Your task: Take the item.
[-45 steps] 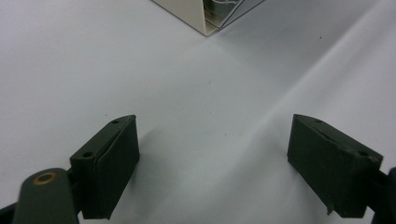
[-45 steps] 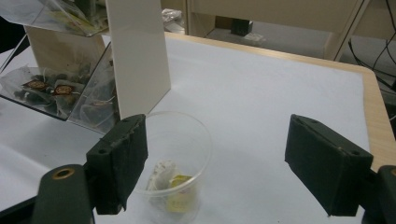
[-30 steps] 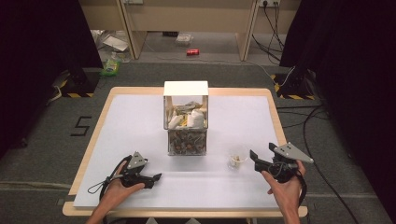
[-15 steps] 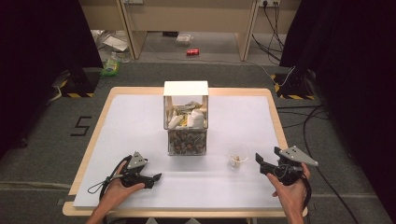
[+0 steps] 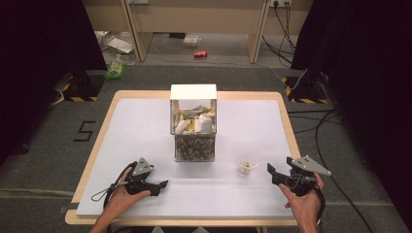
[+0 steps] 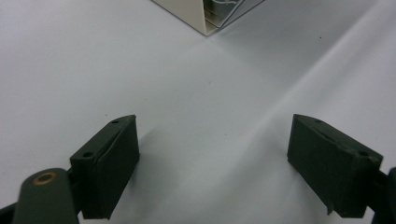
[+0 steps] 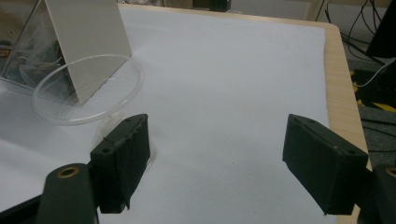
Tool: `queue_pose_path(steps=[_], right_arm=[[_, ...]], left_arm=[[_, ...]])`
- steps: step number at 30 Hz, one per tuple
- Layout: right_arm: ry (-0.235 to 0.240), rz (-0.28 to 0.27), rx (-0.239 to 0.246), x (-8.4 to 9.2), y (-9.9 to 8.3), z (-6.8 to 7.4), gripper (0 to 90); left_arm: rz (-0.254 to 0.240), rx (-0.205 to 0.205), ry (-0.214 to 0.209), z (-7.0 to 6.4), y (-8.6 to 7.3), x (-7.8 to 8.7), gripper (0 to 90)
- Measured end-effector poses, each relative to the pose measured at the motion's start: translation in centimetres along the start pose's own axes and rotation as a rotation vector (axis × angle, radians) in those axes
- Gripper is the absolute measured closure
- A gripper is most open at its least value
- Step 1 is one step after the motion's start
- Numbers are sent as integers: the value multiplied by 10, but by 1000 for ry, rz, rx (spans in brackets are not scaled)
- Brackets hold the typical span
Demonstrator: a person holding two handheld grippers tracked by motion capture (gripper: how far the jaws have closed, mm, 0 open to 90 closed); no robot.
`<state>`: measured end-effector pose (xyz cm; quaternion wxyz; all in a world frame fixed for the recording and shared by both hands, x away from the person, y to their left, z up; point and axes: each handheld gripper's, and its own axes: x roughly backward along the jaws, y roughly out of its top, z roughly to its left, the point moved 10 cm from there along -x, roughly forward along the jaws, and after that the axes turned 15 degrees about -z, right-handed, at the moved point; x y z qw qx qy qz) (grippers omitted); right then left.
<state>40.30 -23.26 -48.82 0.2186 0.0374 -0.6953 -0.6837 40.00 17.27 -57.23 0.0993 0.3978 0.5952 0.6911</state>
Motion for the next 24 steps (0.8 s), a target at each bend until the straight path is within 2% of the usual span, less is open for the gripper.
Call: queue_pose_path(steps=[24], right_arm=[[9, 46, 16, 5, -20, 1, 235]], left_arm=[[0, 0, 0, 0, 0, 0, 157]])
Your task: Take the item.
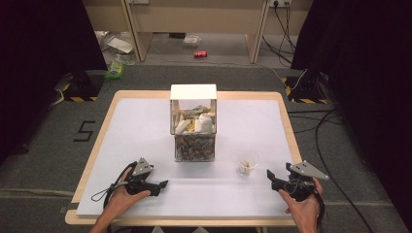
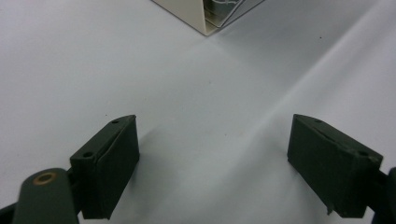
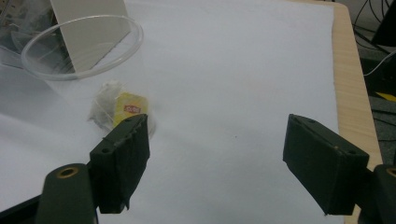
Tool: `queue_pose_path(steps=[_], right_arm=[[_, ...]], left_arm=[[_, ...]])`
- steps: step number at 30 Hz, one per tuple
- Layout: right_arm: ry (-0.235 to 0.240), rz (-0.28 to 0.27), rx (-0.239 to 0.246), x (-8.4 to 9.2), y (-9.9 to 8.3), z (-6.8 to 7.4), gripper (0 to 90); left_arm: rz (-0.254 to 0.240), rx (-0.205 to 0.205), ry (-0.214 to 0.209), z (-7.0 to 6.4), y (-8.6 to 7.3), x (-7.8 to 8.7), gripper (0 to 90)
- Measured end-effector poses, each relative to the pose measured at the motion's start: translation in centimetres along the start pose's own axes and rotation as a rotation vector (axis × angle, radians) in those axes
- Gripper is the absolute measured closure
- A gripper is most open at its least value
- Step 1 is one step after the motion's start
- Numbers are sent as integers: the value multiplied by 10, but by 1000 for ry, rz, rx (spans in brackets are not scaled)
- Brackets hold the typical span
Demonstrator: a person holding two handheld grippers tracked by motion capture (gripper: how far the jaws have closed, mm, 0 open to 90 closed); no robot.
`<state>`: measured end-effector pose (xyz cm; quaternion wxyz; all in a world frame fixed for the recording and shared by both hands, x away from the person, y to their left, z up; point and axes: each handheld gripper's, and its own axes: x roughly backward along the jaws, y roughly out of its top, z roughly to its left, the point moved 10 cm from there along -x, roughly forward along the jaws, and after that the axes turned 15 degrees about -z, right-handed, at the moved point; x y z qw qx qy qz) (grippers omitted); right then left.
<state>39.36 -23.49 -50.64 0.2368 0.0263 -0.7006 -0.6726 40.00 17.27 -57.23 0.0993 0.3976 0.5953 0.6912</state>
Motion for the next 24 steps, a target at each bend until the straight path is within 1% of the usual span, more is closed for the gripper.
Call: queue_pose_path(steps=[8, 9, 16, 21, 24], right_arm=[[12, 17, 1, 2, -8, 5, 227], [13, 23, 8, 3, -10, 6, 226], [21, 35, 14, 5, -15, 10, 222], [22, 44, 21, 6, -19, 11, 218], [24, 53, 16, 7, -22, 12, 216]], left_arm=[[0, 0, 0, 0, 0, 0, 157], [0, 0, 0, 0, 0, 0, 157], [0, 0, 0, 0, 0, 0, 157], [0, 0, 0, 0, 0, 0, 157], [0, 1, 0, 0, 0, 0, 157]])
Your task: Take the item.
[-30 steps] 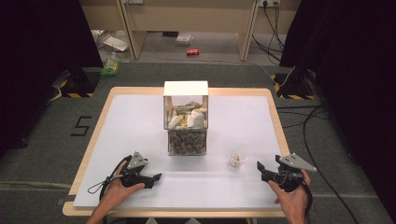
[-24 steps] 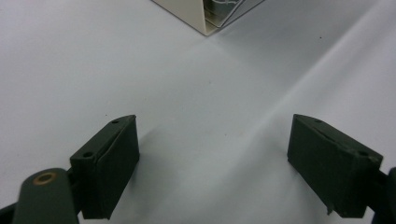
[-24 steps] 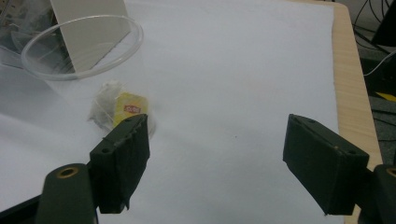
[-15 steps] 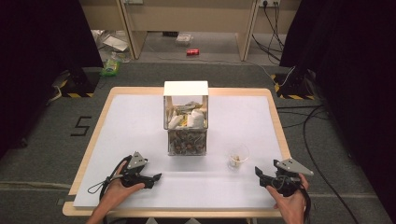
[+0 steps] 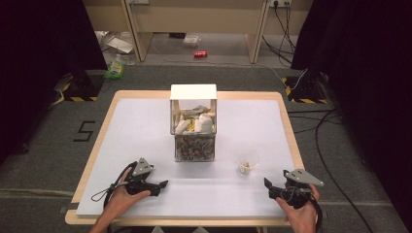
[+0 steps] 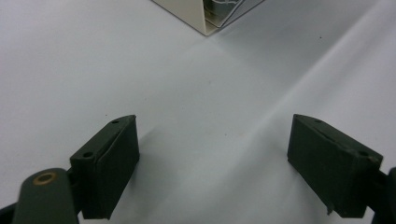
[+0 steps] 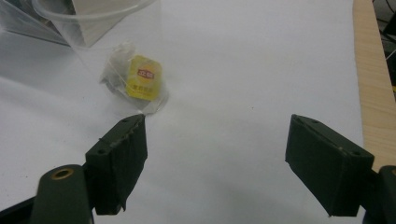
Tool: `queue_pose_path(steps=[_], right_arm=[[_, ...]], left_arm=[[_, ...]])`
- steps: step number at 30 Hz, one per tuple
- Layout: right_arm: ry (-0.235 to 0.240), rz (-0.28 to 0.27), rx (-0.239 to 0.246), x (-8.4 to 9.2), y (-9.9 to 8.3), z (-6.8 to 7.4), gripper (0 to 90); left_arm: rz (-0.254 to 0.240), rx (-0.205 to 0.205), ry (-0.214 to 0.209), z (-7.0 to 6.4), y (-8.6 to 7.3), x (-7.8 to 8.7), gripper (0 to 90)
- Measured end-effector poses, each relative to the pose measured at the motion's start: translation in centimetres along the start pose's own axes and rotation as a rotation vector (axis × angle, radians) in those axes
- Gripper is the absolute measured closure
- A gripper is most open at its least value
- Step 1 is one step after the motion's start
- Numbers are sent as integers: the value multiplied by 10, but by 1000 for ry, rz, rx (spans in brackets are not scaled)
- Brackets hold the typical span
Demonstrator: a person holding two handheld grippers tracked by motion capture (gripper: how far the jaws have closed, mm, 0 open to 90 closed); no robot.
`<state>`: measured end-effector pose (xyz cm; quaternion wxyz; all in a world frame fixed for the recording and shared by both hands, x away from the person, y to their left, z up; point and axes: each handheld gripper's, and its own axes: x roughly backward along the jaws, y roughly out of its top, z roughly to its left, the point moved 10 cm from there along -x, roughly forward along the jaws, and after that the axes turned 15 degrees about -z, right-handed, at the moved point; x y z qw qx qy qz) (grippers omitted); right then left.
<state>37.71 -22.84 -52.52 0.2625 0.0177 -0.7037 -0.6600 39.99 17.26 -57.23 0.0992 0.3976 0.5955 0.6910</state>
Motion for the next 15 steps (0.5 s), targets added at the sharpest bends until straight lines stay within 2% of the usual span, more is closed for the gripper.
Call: queue_pose_path(steps=[15], right_arm=[[11, 30, 5, 2, -13, 4, 195]], left_arm=[[0, -1, 0, 0, 0, 0, 157]])
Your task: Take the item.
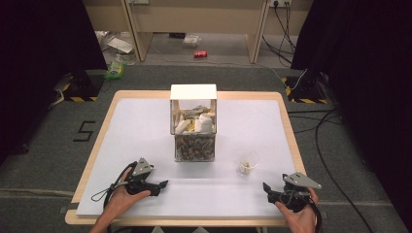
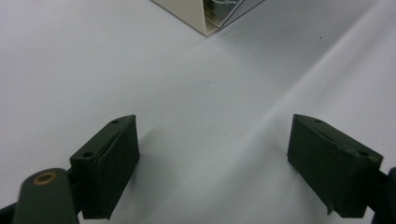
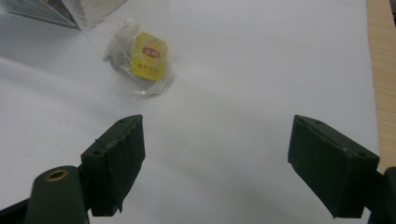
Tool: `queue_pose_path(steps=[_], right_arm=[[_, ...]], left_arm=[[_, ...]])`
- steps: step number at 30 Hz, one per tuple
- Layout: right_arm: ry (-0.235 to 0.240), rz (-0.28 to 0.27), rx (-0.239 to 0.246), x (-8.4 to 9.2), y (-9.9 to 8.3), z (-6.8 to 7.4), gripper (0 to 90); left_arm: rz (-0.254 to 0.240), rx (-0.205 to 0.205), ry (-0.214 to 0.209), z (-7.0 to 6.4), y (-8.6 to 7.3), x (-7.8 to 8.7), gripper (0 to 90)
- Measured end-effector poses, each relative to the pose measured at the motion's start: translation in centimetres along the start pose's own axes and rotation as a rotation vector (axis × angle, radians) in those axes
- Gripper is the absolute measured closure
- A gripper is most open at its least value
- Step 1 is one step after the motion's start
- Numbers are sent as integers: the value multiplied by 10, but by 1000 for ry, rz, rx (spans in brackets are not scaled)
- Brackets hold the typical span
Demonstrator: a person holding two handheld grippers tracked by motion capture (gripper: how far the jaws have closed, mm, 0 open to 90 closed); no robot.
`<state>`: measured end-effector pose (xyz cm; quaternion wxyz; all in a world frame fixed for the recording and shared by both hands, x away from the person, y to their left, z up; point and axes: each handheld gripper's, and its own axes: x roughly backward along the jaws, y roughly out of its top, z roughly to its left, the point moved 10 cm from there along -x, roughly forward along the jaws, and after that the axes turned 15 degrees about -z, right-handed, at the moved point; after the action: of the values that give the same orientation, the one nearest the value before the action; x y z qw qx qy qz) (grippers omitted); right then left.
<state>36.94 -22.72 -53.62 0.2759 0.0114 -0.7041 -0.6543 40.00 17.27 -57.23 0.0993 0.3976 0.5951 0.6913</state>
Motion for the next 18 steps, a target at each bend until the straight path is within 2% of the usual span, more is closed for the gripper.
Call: queue_pose_path(steps=[11, 18], right_arm=[[4, 20, -3, 3, -7, 2, 174], [5, 27, 13, 4, -11, 2, 169]], left_arm=[[0, 1, 0, 0, 0, 0, 157], [0, 1, 0, 0, 0, 0, 157]])
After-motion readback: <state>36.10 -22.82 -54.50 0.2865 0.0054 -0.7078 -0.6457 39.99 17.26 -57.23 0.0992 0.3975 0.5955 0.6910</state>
